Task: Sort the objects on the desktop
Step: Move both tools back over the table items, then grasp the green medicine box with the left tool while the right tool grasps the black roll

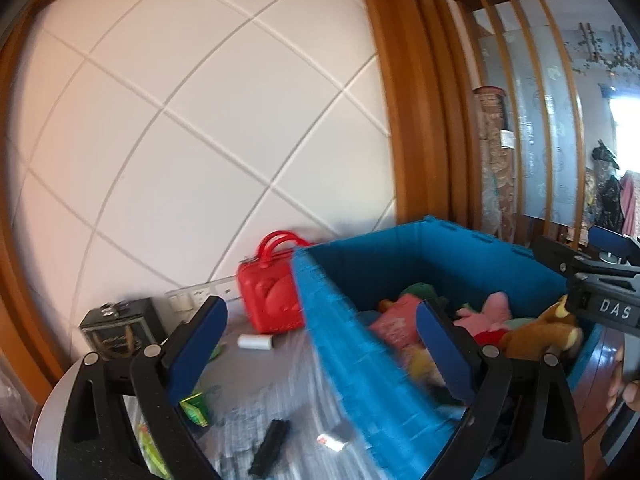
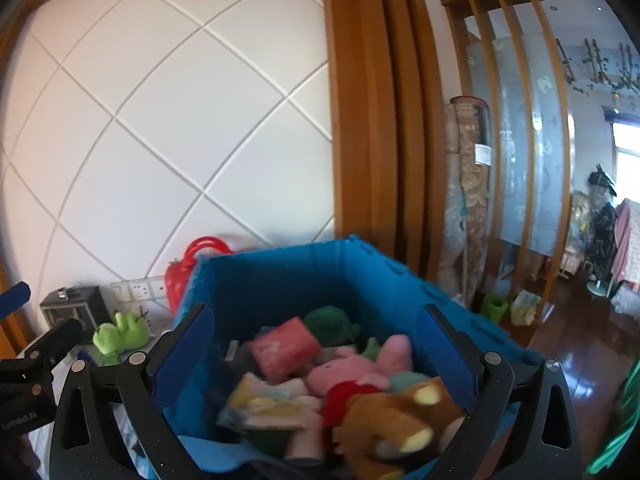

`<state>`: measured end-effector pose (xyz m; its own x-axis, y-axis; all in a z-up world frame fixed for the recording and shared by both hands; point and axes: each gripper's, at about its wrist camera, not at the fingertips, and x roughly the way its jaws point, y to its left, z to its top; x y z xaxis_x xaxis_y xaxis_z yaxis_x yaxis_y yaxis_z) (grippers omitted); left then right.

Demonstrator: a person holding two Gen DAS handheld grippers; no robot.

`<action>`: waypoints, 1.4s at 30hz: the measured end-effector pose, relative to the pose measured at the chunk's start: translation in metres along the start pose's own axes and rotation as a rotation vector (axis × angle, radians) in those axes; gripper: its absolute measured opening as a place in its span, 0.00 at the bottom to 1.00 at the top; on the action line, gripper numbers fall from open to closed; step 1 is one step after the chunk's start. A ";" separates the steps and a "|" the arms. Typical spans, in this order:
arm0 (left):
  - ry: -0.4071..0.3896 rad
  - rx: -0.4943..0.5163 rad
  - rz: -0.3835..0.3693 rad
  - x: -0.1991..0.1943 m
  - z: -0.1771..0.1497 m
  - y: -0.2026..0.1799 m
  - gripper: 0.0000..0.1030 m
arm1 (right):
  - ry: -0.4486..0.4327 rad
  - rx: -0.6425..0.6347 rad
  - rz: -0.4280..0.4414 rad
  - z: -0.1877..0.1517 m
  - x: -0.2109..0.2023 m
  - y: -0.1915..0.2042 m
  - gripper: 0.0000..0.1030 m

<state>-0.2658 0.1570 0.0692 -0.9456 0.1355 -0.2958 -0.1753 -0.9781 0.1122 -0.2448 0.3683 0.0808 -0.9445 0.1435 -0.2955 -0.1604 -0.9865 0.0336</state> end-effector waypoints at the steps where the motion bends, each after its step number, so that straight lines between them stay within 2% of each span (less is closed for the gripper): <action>1: 0.005 -0.006 0.013 -0.001 -0.004 0.011 0.94 | 0.005 -0.003 0.014 -0.001 0.001 0.008 0.99; 5: 0.042 -0.024 0.088 -0.009 -0.028 0.067 0.94 | 0.024 -0.033 0.073 -0.007 0.003 0.058 0.99; 12: 0.135 -0.055 0.283 -0.020 -0.081 0.194 0.94 | 0.056 -0.072 0.208 -0.026 0.011 0.153 0.99; 15: 0.183 -0.051 0.343 -0.016 -0.104 0.234 0.94 | 0.079 -0.091 0.253 -0.040 0.017 0.193 0.99; 18: 0.237 -0.055 0.368 -0.006 -0.128 0.262 0.94 | 0.110 -0.110 0.290 -0.059 0.027 0.228 0.99; 23: 0.323 -0.089 0.362 0.024 -0.174 0.286 0.94 | 0.171 -0.166 0.355 -0.084 0.048 0.268 0.99; 27: 0.409 -0.151 0.315 0.061 -0.210 0.296 0.94 | 0.160 -0.216 0.401 -0.086 0.066 0.289 0.99; 29: 0.438 -0.148 0.322 0.080 -0.218 0.297 0.94 | 0.150 -0.237 0.411 -0.088 0.080 0.296 0.99; 34: 0.461 -0.157 0.290 0.134 -0.216 0.293 0.94 | 0.213 -0.307 0.440 -0.114 0.124 0.309 0.99; 38: 0.464 -0.136 0.255 0.185 -0.211 0.288 0.94 | 0.374 -0.263 0.435 -0.157 0.179 0.306 0.99; 42: 0.483 -0.146 0.199 0.241 -0.207 0.282 0.94 | 0.450 -0.240 0.411 -0.184 0.212 0.300 0.99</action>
<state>-0.4860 -0.1189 -0.1668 -0.7171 -0.1093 -0.6884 0.0669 -0.9939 0.0881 -0.4408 0.0882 -0.1478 -0.6948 -0.2448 -0.6762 0.3055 -0.9517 0.0306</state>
